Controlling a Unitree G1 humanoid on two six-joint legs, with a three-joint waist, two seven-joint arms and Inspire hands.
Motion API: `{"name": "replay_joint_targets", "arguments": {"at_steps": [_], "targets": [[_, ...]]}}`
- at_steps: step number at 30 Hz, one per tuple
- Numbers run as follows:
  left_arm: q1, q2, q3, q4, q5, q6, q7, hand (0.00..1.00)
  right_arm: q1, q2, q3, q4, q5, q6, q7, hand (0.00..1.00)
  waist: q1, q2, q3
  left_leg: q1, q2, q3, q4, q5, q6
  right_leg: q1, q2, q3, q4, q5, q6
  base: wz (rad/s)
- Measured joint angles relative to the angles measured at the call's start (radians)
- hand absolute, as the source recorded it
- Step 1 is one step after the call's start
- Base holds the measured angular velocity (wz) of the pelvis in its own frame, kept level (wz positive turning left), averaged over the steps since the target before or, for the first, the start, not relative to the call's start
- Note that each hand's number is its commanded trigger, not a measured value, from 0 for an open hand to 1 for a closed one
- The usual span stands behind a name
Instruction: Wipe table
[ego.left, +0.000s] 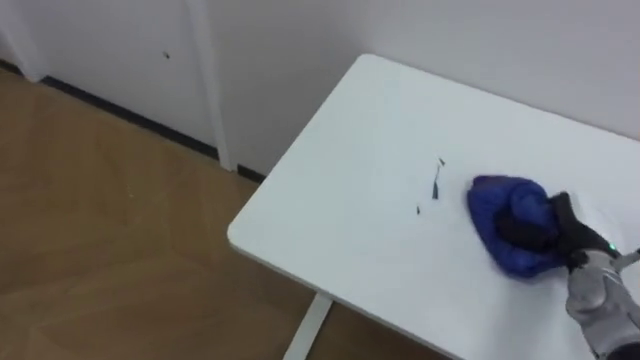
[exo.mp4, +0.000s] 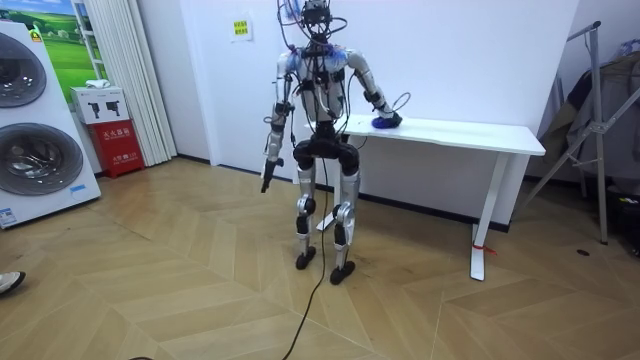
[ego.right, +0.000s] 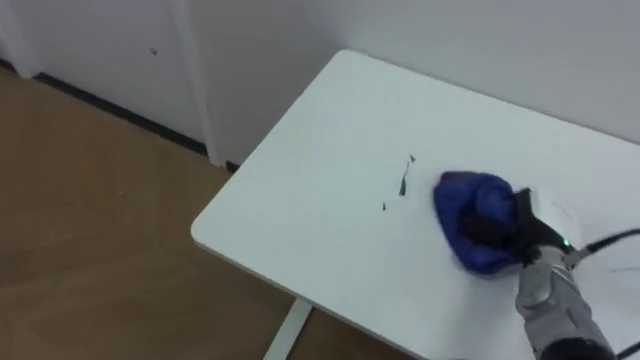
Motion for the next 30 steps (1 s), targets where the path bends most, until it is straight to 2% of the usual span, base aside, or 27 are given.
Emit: {"name": "replay_joint_targets", "arguments": {"at_steps": [1,3,5,6,7,9,11,13,14,15,16,17,18,19,20,21,22,23,24,25,26,27,28,29,30], "targets": [[-0.009,0.0,0.03,0.0,0.003,-0.014,0.001,0.0,0.014,-0.001,-0.045,0.026,0.004,-0.001,-0.002,1.0,-0.001,-0.008,0.0033,0.012,0.0,0.018,0.0,-0.001,0.001,0.007,-0.003,0.01,-0.001,-0.001,0.001,-0.24],[-0.013,0.004,0.06,0.0,0.013,-0.018,0.001,0.0,0.033,-0.014,-0.09,0.075,0.004,-0.002,-0.003,1.0,-0.014,-0.013,-0.0014,0.028,-0.002,0.025,0.003,-0.007,0.011,0.022,-0.007,0.009,-0.001,0.0,0.001,-0.3],[-0.018,0.006,0.059,0.0,0.019,-0.019,0.0,0.0,0.049,-0.038,-0.119,0.101,0.007,-0.002,-0.003,1.0,-0.04,-0.005,-0.005,0.031,-0.001,0.037,0.004,-0.022,0.03,0.024,-0.007,0.019,0.0,-0.002,0.006,-0.14],[-0.023,0.008,0.058,0.0,0.018,-0.019,-0.002,0.0,0.064,-0.054,-0.136,0.107,0.013,-0.002,-0.005,1.0,-0.048,0.003,-0.0075,0.031,-0.003,0.046,0.007,-0.036,0.038,0.023,-0.008,0.025,0.0,-0.007,0.016,-0.27],[-0.022,0.007,0.058,0.001,0.018,-0.018,-0.002,0.0,0.071,-0.064,-0.137,0.109,0.017,0.006,-0.006,1.0,-0.047,0.013,-0.0094,0.031,-0.004,0.055,0.019,-0.045,0.043,0.024,-0.01,0.034,0.0,-0.005,0.024,-0.36],[-0.024,0.01,0.054,0.002,0.017,-0.016,0.0,0.0,0.071,-0.063,-0.125,0.104,0.021,0.018,-0.024,1.0,-0.037,0.023,-0.0114,0.038,-0.001,0.078,0.023,-0.054,0.045,0.026,-0.013,0.028,0.003,-0.004,0.029,-0.47],[-0.036,0.011,0.038,0.002,0.015,-0.014,0.003,0.0,0.055,-0.055,-0.097,0.095,0.031,0.048,-0.041,1.0,-0.033,0.032,-0.0096,0.034,0.006,0.103,0.049,-0.07,0.048,0.024,-0.013,0.03,0.008,-0.003,0.032,-0.49],[-0.062,0.006,-0.014,0.011,0.016,-0.011,0.008,0.0,-0.007,-0.015,-0.041,0.059,0.029,0.137,-0.071,1.0,0.021,0.061,-0.0066,0.021,0.033,0.167,0.083,-0.085,0.043,-0.031,-0.013,0.026,0.069,-0.005,0.034,-0.9],[-0.09,0.006,-0.04,0.026,0.018,-0.012,0.009,0.0,-0.053,0.008,0.002,0.052,0.001,0.171,-0.08,1.0,0.045,0.068,-0.0041,0.0,0.044,0.186,0.101,-0.089,0.041,-0.078,-0.017,0.013,0.11,-0.007,0.027,-0.9],[-0.107,0.007,-0.054,0.036,0.017,-0.012,0.009,0.0,-0.075,0.023,0.033,0.036,-0.011,0.189,-0.081,1.0,0.061,0.07,-0.0043,-0.014,0.052,0.199,0.112,-0.091,0.039,-0.1,-0.022,0.002,0.134,-0.006,0.021,-0.92],[-0.141,0.006,-0.074,0.049,0.018,-0.013,0.01,0.0,-0.129,0.061,0.105,0.011,-0.045,0.206,-0.074,1.0,0.093,0.069,0.0022,-0.044,0.068,0.226,0.136,-0.095,0.036,-0.155,-0.032,-0.017,0.181,-0.004,0.006,-0.79],[-0.157,0.006,-0.082,0.068,0.019,-0.017,0.01,0.0,-0.157,0.085,0.145,-0.003,-0.062,0.21,-0.068,1.0,0.115,0.067,0.0085,-0.056,0.077,0.242,0.143,-0.095,0.034,-0.183,-0.034,-0.025,0.203,-0.001,0.0,-1.02],[-0.198,0.005,-0.084,0.095,0.019,-0.023,0.01,0.0,-0.22,0.13,0.212,-0.016,-0.121,0.21,-0.054,1.0,0.157,0.064,0.0212,-0.076,0.099,0.276,0.155,-0.095,0.03,-0.229,-0.041,-0.046,0.243,0.001,-0.003,-0.65],[-0.223,0.004,-0.091,0.099,0.017,-0.032,0.012,0.0,-0.281,0.182,0.25,-0.018,-0.177,0.205,-0.029,1.0,0.181,0.061,0.0256,-0.112,0.125,0.288,0.185,-0.102,0.033,-0.271,-0.064,-0.069,0.344,-0.02,0.01,-0.4],[-0.232,0.005,-0.103,0.1,0.013,-0.039,0.013,0.0,-0.305,0.202,0.262,-0.018,-0.203,0.201,-0.017,1.0,0.197,0.06,0.0266,-0.126,0.13,0.284,0.197,-0.101,0.027,-0.279,-0.092,-0.082,0.409,-0.037,0.013,0.0],[-0.26,0.003,-0.12,0.092,0.004,-0.046,0.018,0.0,-0.349,0.222,0.282,-0.006,-0.233,0.183,-0.009,1.0,0.24,0.049,0.029,-0.153,0.135,0.281,0.216,-0.099,0.015,-0.288,-0.16,-0.077,0.501,-0.073,0.02,0.12],[-0.264,0.006,-0.122,0.087,-0.004,-0.06,0.03,0.0,-0.393,0.226,0.303,0.002,-0.241,0.17,-0.008,1.0,0.29,0.031,0.0292,-0.189,0.138,0.268,0.232,-0.094,0.006,-0.292,-0.228,-0.057,0.528,-0.085,0.032,0.17],[-0.269,0.009,-0.121,0.087,-0.005,-0.064,0.035,0.0,-0.413,0.225,0.304,0.008,-0.236,0.162,-0.01,1.0,0.307,0.021,0.0283,-0.211,0.14,0.257,0.241,-0.091,0.001,-0.285,-0.254,-0.049,0.517,-0.084,0.036,0.37],[-0.279,0.019,-0.118,0.087,-0.006,-0.065,0.045,0.0,-0.457,0.219,0.303,0.045,-0.215,0.147,-0.026,1.0,0.326,0.009,0.0268,-0.259,0.15,0.224,0.264,-0.089,-0.013,-0.265,-0.302,-0.045,0.473,-0.081,0.04,0.47],[-0.277,0.032,-0.119,0.087,-0.004,-0.064,0.05,0.0,-0.479,0.202,0.304,0.077,-0.181,0.137,-0.046,1.0,0.344,0.002,0.0252,-0.296,0.17,0.199,0.279,-0.084,-0.032,-0.255,-0.333,-0.038,0.42,-0.076,0.049,0.47],[-0.276,0.042,-0.119,0.086,-0.004,-0.062,0.049,0.0,-0.482,0.192,0.303,0.091,-0.157,0.137,-0.055,1.0,0.35,0.002,0.0254,-0.31,0.183,0.18,0.286,-0.082,-0.044,-0.247,-0.339,-0.037,0.38,-0.067,0.061,0.53],[-0.277,0.065,-0.116,0.084,-0.006,-0.06,0.049,0.0,-0.476,0.171,0.29,0.116,-0.105,0.132,-0.067,1.0,0.345,0.002,0.0252,-0.34,0.215,0.136,0.3,-0.077,-0.071,-0.227,-0.337,-0.044,0.288,-0.033,0.07,0.67],[-0.28,0.094,-0.099,0.084,-0.01,-0.056,0.045,0.0,-0.47,0.161,0.254,0.126,-0.069,0.124,-0.07,1.0,0.323,-0.001,0.0241,-0.364,0.25,0.089,0.309,-0.07,-0.104,-0.209,-0.326,-0.054,0.209,0.018,0.073,0.7],[-0.282,0.109,-0.099,0.084,-0.011,-0.051,0.044,0.0,-0.466,0.152,0.248,0.136,-0.061,0.119,-0.071,1.0,0.314,-0.002,0.0237,-0.371,0.266,0.067,0.314,-0.068,-0.123,-0.203,-0.318,-0.058,0.175,0.048,0.073,0.64],[-0.282,0.145,-0.1,0.078,-0.015,-0.048,0.038,0.0,-0.441,0.13,0.239,0.155,-0.049,0.102,-0.07,1.0,0.289,-0.006,0.0236,-0.375,0.299,0.035,0.317,-0.063,-0.161,-0.187,-0.298,-0.056,0.132,0.1,0.077,0.57]]}}
